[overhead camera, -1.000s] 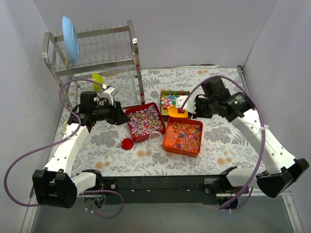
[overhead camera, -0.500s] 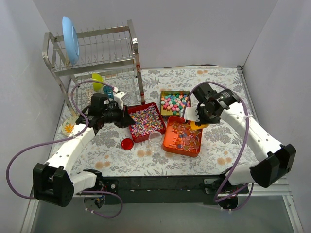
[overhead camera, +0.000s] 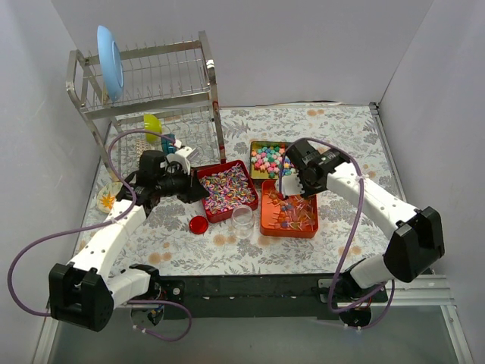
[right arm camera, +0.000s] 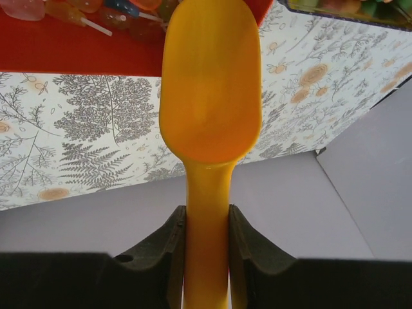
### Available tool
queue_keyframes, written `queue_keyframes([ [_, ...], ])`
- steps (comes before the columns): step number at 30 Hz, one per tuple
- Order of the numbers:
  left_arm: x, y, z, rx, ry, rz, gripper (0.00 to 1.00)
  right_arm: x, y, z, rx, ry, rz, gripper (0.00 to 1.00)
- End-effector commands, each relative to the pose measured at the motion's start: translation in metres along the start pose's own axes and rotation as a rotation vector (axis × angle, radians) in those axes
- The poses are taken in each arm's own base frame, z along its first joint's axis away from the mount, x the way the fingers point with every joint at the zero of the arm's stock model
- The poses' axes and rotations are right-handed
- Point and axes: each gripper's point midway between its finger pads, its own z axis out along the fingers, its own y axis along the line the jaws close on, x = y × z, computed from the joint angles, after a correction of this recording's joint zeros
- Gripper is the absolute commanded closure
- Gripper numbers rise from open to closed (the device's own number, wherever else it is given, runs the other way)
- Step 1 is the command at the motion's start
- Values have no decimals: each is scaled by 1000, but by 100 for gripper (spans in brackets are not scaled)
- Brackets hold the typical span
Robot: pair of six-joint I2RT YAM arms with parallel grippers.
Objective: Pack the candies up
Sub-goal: Scoop the fake candies from the storage box.
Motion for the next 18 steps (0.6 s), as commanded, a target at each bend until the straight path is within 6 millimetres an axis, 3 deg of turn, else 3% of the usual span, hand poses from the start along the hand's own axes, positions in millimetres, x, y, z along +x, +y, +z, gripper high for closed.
queue_keyframes([
  [1, -5, -6, -7, -3, -46, 28, 100, 6, -19, -2, 43, 136, -670, 99],
  [4, -3, -10, -9, 8, -50, 23, 100, 1, -5, 4, 36, 146, -751, 99],
  [8, 1, -11, -9, 11, -47, 20, 100, -23, 10, -2, 33, 59, -788, 99],
  [11, 3, -11, -9, 14, -43, 15, 100, -51, 20, -18, 15, -42, -759, 99],
  [13, 3, -11, -8, 16, -44, 13, 100, -60, 16, -27, 20, -71, -706, 99],
  [16, 4, -11, -7, 22, -41, 5, 100, -59, 14, -32, 7, -69, -696, 99],
  [18, 5, -12, -7, 28, -40, 0, 100, -47, 8, -35, 10, -41, -693, 99],
])
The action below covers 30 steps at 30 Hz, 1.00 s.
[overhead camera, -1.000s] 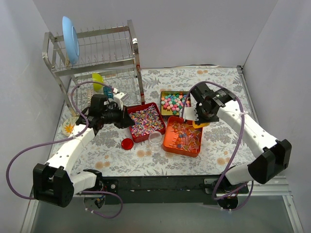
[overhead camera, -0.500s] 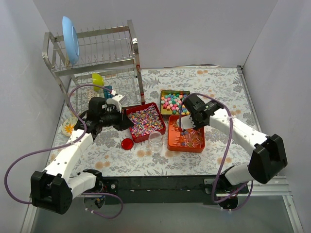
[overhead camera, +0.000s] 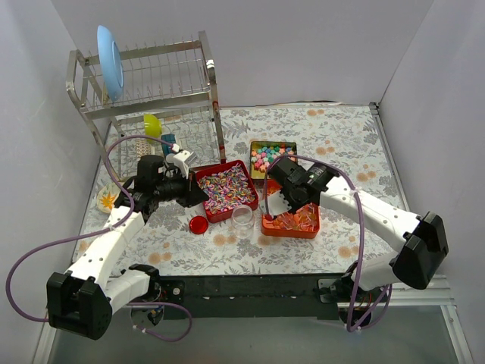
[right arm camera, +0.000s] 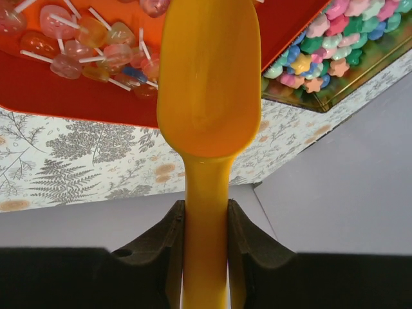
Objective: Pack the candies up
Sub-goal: Scoop the fake candies from the storage box.
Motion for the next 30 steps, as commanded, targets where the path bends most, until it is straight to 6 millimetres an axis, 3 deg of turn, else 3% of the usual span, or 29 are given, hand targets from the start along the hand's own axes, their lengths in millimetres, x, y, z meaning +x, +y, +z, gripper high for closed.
queue_keyframes([
  [1, -3, -6, 0, 28, -23, 11, 100, 24, -3, -17, -87, 36, -420, 99],
  [5, -2, -6, 2, 36, -26, -4, 100, 52, -5, -17, -101, 80, -421, 99],
  [10, 6, -9, 5, 73, -5, -17, 100, 60, -1, -5, -110, 91, -437, 99],
  [23, 34, 6, 21, 34, 67, -165, 100, 54, 22, 33, -197, 105, -569, 99],
  [30, 60, 20, 34, -21, 86, -336, 100, 28, 26, 39, -218, -5, -503, 99],
])
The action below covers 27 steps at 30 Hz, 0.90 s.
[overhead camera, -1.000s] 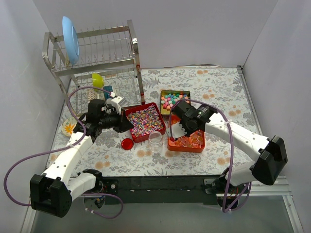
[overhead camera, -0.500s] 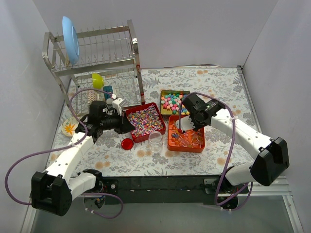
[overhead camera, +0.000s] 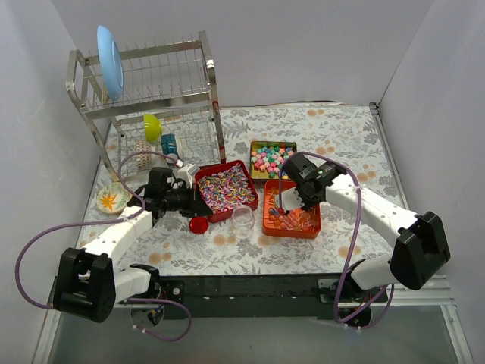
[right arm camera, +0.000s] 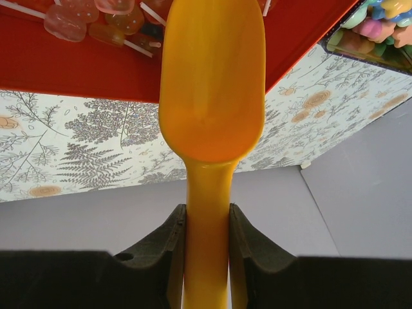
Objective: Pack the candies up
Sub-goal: Scoop the fake candies from the storage box.
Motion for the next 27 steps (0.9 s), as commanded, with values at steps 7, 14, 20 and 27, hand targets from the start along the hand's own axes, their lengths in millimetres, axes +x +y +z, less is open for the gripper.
queue_keyframes([
  [7, 22, 14, 12, -35, 12, -146, 100, -37, 7, 10, -97, -152, -614, 99],
  [14, 24, 14, 15, -12, 11, -136, 100, -48, 0, 3, -72, -227, -637, 99],
  [20, 22, 12, 14, -2, 13, -121, 100, -46, 3, 7, -103, -247, -651, 99],
  [27, 15, 9, 12, -2, -6, -99, 100, -39, 4, 18, -96, -218, -670, 99],
])
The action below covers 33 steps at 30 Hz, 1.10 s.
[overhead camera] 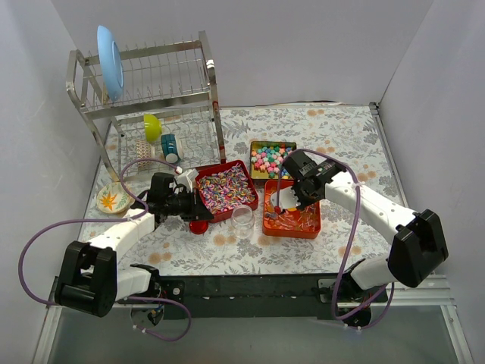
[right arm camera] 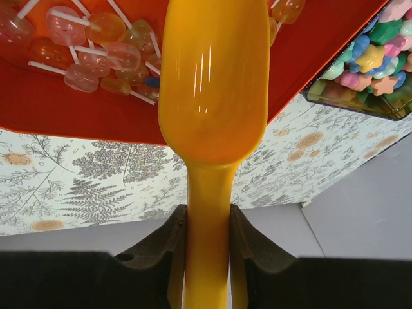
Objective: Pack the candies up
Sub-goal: Scoop the fake candies from the storage box.
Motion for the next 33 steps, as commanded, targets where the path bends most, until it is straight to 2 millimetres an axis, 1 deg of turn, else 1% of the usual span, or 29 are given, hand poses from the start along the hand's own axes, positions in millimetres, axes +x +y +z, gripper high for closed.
queue_keyframes([
  [1, -10, -8, -3, 23, -32, 54, 100, -11, 7, 18, -120, -73, -662, 99],
  [3, -12, -6, -4, 14, -42, 54, 100, -5, 7, 25, -124, -63, -687, 99],
  [6, -11, -6, -5, 17, -40, 53, 100, -3, -6, 29, -84, -66, -697, 99],
  [8, -11, -7, -5, 21, -38, 54, 100, -5, -10, 32, -80, -67, -702, 99],
  [10, -10, -7, -5, 20, -38, 52, 100, -11, -16, 32, -59, -93, -727, 99],
  [12, -10, -7, -4, 21, -37, 52, 100, -14, -19, 31, -42, -103, -754, 99],
  [14, -10, -5, -4, 15, -35, 44, 100, -17, -17, 33, -48, -114, -819, 99],
  [17, -9, -5, -3, 17, -20, 31, 100, -18, -29, 35, -20, -106, -886, 99],
  [18, -9, -4, -2, 14, -14, 29, 100, -18, -28, 37, -37, -124, -896, 99],
  [19, -10, -4, -1, 15, -11, 30, 100, -19, -33, 35, -31, -128, -904, 99],
  [22, -12, -1, 0, 7, -11, 33, 100, -25, -32, 37, -17, -150, -976, 99],
  [23, -12, -1, 1, 7, -10, 32, 100, -26, -23, 42, -33, -159, -998, 99],
  [24, -11, -1, 1, 7, -7, 30, 100, -27, -23, 43, -19, -158, -1031, 99],
  [27, -12, 1, 2, -3, -7, 29, 100, -34, -15, 52, -31, -196, -1039, 99],
  [29, -14, 1, 2, -8, -5, 29, 100, -37, -17, 57, -23, -205, -1026, 99],
  [30, -14, 1, 2, -10, -2, 30, 100, -41, -18, 59, -11, -226, -1020, 99],
  [33, -17, 1, 3, -7, 6, 25, 100, -52, -30, 57, 33, -268, -999, 99],
])
